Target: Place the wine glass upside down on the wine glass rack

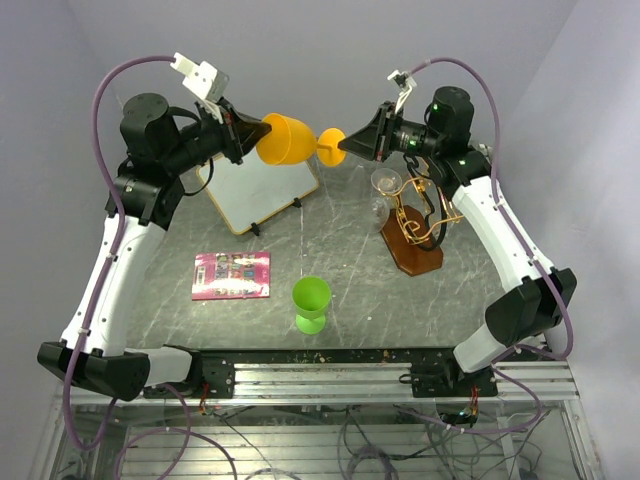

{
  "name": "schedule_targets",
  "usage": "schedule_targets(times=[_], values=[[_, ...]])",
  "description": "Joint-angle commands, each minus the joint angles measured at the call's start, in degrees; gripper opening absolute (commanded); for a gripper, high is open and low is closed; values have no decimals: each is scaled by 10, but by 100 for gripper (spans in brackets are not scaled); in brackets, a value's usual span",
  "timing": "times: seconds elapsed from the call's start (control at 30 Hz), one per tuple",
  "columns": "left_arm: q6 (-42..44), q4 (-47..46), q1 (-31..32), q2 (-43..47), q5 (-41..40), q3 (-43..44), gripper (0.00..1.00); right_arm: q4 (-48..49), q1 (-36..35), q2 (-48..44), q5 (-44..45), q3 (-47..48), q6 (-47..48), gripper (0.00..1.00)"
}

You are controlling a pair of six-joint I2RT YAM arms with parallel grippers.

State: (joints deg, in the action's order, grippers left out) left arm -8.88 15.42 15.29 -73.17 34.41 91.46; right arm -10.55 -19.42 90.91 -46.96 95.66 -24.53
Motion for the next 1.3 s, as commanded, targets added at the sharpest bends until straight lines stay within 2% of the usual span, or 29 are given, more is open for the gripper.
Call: schedule_targets(times=[0.0, 0.4, 0.5, 0.6, 0.63, 0.73, 0.97, 1.13, 1.27], values=[[35, -7, 9, 2, -23, 11, 7, 16, -2, 9, 4, -15, -28, 21], [70, 9, 22, -2, -35, 17, 7, 32, -15, 27, -1, -19, -58, 20], [71, 11, 23, -1, -34, 14, 7, 29, -15, 29, 6, -17, -54, 14], [73, 14, 23, 2, -31, 8, 7, 2, -14, 27, 36, -5, -29, 1], [71, 15, 23, 4, -29, 6, 9, -8, -13, 27, 47, 1, -20, 0], [66, 15, 23, 8, -14, 0, 16, -32, -8, 23, 72, 16, 0, 0], [61, 32, 19, 20, -15, -4, 44, -58, 21, 4, 105, 29, 43, 0], [94, 68, 16, 38, -26, -1, 64, -78, 57, -24, 123, 37, 91, 0], [123, 94, 10, 56, -42, -8, 74, -101, 87, -51, 127, 48, 143, 0]])
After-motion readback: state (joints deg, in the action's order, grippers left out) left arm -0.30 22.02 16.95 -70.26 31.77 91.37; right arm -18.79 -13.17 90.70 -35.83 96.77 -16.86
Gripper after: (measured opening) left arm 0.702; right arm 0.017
